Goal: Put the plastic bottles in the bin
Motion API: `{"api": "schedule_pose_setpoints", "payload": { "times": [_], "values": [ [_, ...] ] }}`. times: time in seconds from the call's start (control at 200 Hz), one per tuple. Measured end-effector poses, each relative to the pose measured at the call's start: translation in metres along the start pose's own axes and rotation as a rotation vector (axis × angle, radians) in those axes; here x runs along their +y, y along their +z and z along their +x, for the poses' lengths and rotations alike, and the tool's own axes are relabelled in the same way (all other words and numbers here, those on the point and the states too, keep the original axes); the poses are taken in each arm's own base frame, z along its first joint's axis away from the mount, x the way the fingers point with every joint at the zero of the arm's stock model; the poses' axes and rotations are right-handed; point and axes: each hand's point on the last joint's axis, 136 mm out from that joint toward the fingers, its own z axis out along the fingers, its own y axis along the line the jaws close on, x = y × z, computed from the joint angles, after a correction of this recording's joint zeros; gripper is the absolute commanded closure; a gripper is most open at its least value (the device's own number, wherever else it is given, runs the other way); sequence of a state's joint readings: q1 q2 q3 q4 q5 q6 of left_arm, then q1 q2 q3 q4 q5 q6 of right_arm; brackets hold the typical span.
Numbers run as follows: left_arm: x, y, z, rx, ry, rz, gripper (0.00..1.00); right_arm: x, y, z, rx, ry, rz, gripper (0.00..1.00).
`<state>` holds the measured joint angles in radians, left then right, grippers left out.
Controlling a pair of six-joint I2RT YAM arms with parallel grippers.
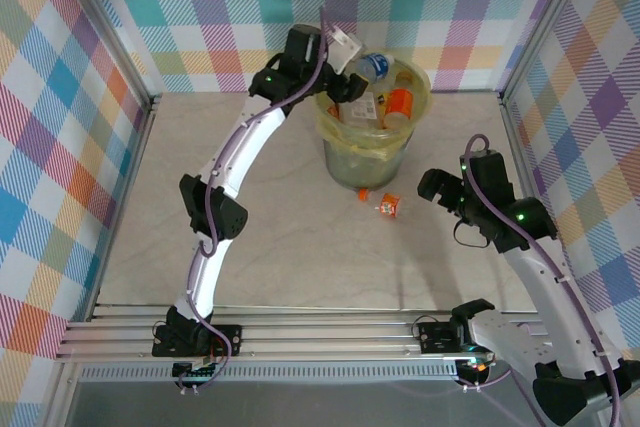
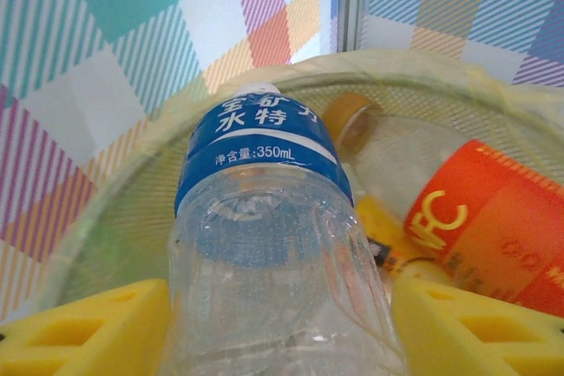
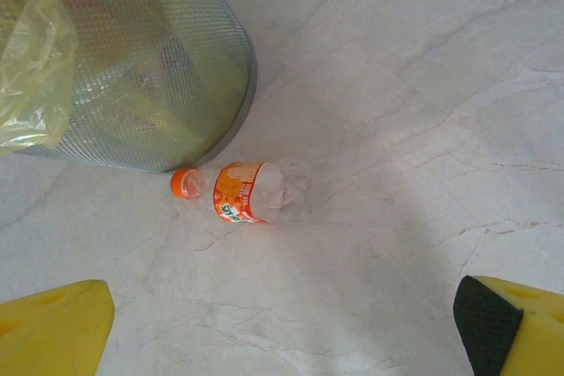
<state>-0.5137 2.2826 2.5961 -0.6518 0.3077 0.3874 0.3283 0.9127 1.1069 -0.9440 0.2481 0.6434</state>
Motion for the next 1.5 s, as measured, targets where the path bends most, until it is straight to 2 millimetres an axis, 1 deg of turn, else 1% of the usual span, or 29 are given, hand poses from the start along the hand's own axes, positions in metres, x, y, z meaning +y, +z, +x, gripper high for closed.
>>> {"api": "schedule_pose_setpoints", "payload": {
  "times": [0.06, 0.165, 0.28, 0.41, 0.53, 0.665, 0.705, 0.76, 0.805, 0.825, 0.855, 0.905, 0.94, 1.13, 1.295, 1.5],
  "values": [
    [0.011, -0.004, 0.002, -0.006, 0.005, 0.006, 0.35, 0.000, 0.001, 0.001, 0.004, -0.001, 0.000, 0.00],
    [0.024, -0.010, 0.003, -0.021, 0.015, 0.017, 0.35, 0.000, 0.001, 0.001, 0.007, -0.001, 0.001, 0.00],
    [0.032, -0.013, -0.001, -0.059, 0.031, 0.030, 0.34, 0.000, 0.003, 0.002, 0.013, -0.002, 0.005, 0.00],
    [0.029, -0.008, -0.002, -0.085, 0.040, 0.072, 0.34, 0.000, 0.008, 0.004, 0.032, -0.004, 0.016, 0.00],
    [0.023, 0.003, 0.006, -0.089, 0.052, 0.124, 0.34, 0.002, 0.014, 0.006, 0.052, -0.007, 0.021, 0.00],
    [0.019, 0.007, 0.004, -0.121, 0.087, 0.165, 0.34, 0.003, 0.018, 0.008, 0.069, -0.008, 0.022, 0.00],
    [0.018, 0.006, 0.004, -0.127, 0.095, 0.178, 0.33, 0.003, 0.018, 0.008, 0.070, -0.009, 0.023, 0.00],
    [0.016, 0.005, 0.004, -0.132, 0.106, 0.192, 0.28, 0.003, 0.018, 0.008, 0.070, -0.009, 0.023, 0.00],
    [0.016, 0.005, 0.004, -0.136, 0.110, 0.201, 0.23, 0.003, 0.018, 0.008, 0.070, -0.009, 0.023, 0.00],
    [0.016, 0.006, 0.005, -0.137, 0.116, 0.204, 0.20, 0.003, 0.018, 0.008, 0.070, -0.009, 0.023, 0.00],
    [0.016, 0.006, 0.006, -0.138, 0.118, 0.208, 0.18, 0.003, 0.018, 0.008, 0.070, -0.009, 0.023, 0.00],
    [0.018, 0.006, 0.007, -0.138, 0.116, 0.213, 0.09, 0.003, 0.018, 0.008, 0.070, -0.009, 0.023, 0.00],
    [0.019, 0.007, 0.009, -0.136, 0.113, 0.215, 0.06, 0.003, 0.018, 0.008, 0.070, -0.009, 0.023, 0.00],
    [0.030, 0.006, 0.013, -0.132, 0.101, 0.194, 0.06, 0.003, 0.018, 0.008, 0.071, -0.009, 0.023, 0.00],
    [0.039, 0.006, 0.009, -0.138, 0.078, 0.152, 0.05, 0.005, 0.020, 0.010, 0.084, -0.009, 0.014, 0.00],
    [0.050, 0.007, 0.003, -0.149, -0.005, 0.093, 0.04, 0.008, 0.024, 0.011, 0.099, -0.010, 0.007, 0.00]
  ]
}}
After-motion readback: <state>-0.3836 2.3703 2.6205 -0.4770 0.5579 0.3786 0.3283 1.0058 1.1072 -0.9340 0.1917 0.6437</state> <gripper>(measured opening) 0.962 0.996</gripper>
